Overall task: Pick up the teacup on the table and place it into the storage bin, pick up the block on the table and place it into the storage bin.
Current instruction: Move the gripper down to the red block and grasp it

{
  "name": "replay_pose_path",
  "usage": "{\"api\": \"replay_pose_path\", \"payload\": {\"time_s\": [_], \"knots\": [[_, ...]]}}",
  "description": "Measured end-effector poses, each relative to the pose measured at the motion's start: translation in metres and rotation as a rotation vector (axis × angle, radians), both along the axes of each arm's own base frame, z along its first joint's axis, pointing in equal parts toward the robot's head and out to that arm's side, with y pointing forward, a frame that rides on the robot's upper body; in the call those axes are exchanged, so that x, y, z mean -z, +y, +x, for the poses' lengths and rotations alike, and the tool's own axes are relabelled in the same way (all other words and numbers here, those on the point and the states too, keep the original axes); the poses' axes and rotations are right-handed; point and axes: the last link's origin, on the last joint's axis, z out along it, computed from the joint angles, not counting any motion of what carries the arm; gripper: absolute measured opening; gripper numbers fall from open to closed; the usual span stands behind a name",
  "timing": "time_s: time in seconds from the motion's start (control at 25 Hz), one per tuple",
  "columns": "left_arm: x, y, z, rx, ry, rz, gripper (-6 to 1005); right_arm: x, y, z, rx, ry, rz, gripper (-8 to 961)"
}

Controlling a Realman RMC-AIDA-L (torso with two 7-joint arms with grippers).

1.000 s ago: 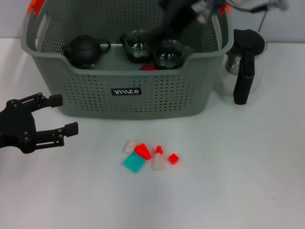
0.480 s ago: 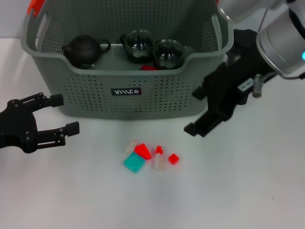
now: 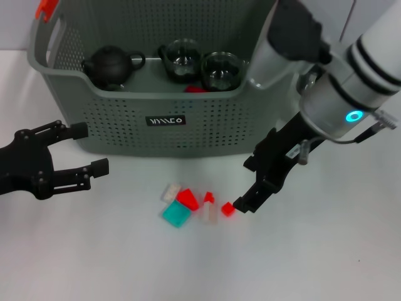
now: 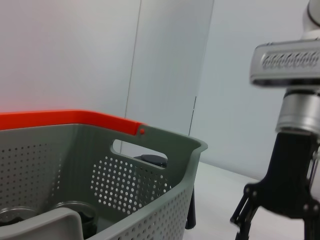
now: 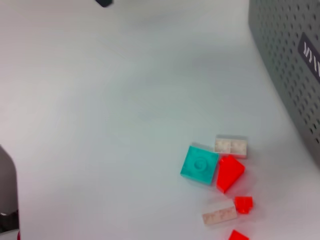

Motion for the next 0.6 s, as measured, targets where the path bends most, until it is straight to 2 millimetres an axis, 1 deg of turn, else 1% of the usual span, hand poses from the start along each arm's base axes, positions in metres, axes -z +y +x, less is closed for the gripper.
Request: {"api": "replay_pose_path", "payload": {"time_s": [0.12, 0.24, 0.6], "knots": [[0.0, 0.0, 0.0, 0.0, -0.001, -0.001, 888, 0.011, 0.001, 0.002, 0.014, -0.008, -0.006, 945], [0.0, 0.0, 0.0, 0.0, 0.002, -0.003, 888, 0.015, 0.001, 0.003, 0.024, -0.014, -0.005, 945], [0.001, -0.001, -0.001, -0.002, 0.006, -0.007, 887, 0.012, 0.0, 0.007, 0.091, -0.024, 0.016, 944]]}}
